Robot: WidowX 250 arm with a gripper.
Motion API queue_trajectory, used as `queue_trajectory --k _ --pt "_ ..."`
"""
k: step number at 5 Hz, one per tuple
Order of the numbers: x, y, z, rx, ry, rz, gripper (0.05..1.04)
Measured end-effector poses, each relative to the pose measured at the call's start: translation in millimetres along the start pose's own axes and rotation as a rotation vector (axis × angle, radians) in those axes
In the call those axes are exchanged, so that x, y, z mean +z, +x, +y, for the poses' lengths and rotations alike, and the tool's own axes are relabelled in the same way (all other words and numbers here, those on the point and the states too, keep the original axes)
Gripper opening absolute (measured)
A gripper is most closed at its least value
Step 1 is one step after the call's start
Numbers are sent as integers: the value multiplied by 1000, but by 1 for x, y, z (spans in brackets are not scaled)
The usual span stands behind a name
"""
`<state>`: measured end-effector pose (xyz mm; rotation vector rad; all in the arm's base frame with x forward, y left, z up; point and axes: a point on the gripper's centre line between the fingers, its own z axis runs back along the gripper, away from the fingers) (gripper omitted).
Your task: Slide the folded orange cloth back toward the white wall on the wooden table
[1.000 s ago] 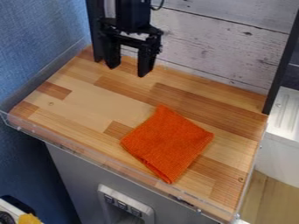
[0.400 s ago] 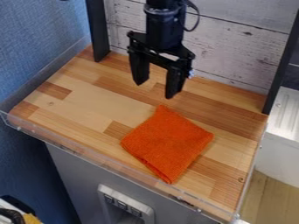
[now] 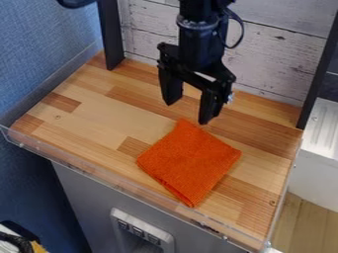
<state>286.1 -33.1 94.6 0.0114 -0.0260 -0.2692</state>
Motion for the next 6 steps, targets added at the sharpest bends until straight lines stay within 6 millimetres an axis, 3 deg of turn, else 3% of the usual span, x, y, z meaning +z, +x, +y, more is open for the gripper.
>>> queue_trajectory --k 1,3,4,5,6 --pt "-1 -5 -10 -29 -1 -7 946" --pt "-12 -14 -19 -56 -18 2 362" --pt "-17 -12 -22 -62 -26 -10 151" --pt "-32 -11 -23 -71 -34 6 66" --pt "-46 -10 -23 -80 -38 30 60"
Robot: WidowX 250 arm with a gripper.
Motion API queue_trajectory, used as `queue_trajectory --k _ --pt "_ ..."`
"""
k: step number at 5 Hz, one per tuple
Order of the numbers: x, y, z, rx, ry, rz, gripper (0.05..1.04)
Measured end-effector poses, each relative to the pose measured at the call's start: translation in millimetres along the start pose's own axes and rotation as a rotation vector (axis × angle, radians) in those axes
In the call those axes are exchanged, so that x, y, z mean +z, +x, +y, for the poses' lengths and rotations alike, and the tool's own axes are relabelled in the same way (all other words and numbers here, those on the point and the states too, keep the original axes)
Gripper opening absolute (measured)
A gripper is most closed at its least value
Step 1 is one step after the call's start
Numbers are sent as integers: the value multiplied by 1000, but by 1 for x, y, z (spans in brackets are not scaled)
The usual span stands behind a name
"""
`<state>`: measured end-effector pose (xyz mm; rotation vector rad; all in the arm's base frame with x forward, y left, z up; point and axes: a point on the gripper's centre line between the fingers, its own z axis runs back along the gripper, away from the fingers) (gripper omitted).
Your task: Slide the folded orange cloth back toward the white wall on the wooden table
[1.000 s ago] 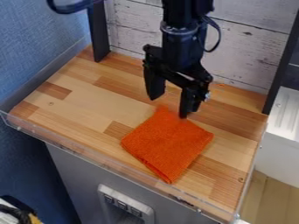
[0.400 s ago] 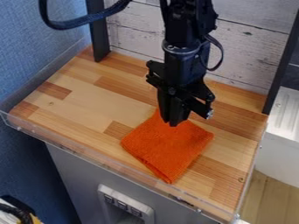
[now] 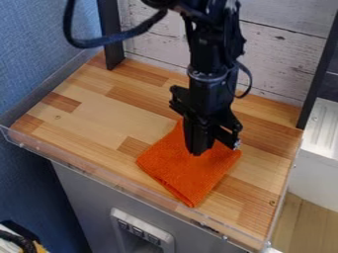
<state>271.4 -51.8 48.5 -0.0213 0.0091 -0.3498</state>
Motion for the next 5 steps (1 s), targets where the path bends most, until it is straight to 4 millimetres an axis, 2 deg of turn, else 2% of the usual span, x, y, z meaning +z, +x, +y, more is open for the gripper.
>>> queue_trajectory --k 2,4,5 --pt "-17 5 8 -4 12 18 60" --pt "-24 1 22 0 32 10 60" --pt "-26 -1 23 6 37 14 60"
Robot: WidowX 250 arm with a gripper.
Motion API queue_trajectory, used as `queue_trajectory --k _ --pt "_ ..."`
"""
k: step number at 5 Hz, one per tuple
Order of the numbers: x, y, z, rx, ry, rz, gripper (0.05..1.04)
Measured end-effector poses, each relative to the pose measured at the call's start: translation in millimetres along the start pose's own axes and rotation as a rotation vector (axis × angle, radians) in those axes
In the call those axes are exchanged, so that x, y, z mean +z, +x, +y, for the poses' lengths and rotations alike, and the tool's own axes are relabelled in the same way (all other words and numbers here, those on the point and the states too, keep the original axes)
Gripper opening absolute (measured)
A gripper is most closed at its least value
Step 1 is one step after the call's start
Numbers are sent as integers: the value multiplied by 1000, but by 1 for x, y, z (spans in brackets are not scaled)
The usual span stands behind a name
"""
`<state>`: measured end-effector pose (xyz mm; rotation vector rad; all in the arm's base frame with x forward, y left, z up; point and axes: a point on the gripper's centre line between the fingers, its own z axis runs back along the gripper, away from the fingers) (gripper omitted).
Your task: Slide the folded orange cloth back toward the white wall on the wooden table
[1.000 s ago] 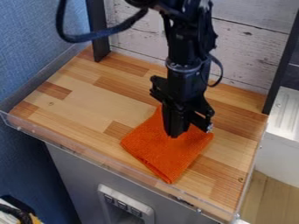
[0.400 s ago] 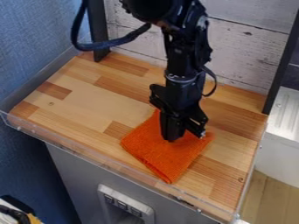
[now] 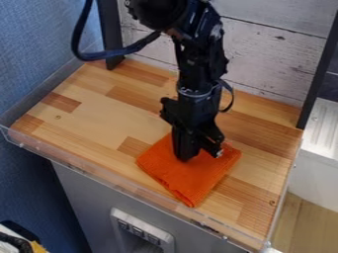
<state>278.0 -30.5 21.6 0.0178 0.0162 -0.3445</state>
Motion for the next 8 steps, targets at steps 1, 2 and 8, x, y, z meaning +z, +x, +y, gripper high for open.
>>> queue_trajectory --k 1,2,8 --pt "-3 -3 0 13 4 2 60" --pt "-3 0 -6 7 9 -8 60" --pt "-3 30 40 286 -46 -17 85"
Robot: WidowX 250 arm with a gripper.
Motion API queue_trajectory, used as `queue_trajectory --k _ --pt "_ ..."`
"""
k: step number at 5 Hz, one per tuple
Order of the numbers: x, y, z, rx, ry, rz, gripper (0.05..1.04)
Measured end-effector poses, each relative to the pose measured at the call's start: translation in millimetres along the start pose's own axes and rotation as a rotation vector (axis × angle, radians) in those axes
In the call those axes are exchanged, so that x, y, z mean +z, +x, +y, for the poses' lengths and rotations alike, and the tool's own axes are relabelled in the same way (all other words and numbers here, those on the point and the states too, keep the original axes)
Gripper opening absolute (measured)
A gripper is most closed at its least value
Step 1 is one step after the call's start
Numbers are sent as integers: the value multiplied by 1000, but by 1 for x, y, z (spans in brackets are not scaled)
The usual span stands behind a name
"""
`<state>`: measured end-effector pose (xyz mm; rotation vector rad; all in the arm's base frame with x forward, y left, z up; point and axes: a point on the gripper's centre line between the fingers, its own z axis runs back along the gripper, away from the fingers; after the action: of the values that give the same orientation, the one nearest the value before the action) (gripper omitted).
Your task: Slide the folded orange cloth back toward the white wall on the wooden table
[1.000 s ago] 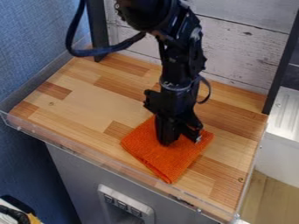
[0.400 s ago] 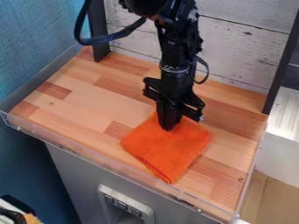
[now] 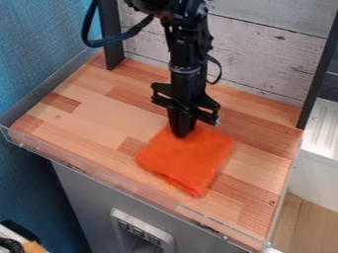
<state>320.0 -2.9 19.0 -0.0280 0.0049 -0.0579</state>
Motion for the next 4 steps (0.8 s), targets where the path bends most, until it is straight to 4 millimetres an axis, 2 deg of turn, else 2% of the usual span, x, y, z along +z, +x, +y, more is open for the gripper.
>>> queue_trajectory --k 1,3,4 --pt "9 7 5 35 6 3 239" --pt "38 20 5 76 26 30 791" --pt "56 28 -1 81 39 35 997"
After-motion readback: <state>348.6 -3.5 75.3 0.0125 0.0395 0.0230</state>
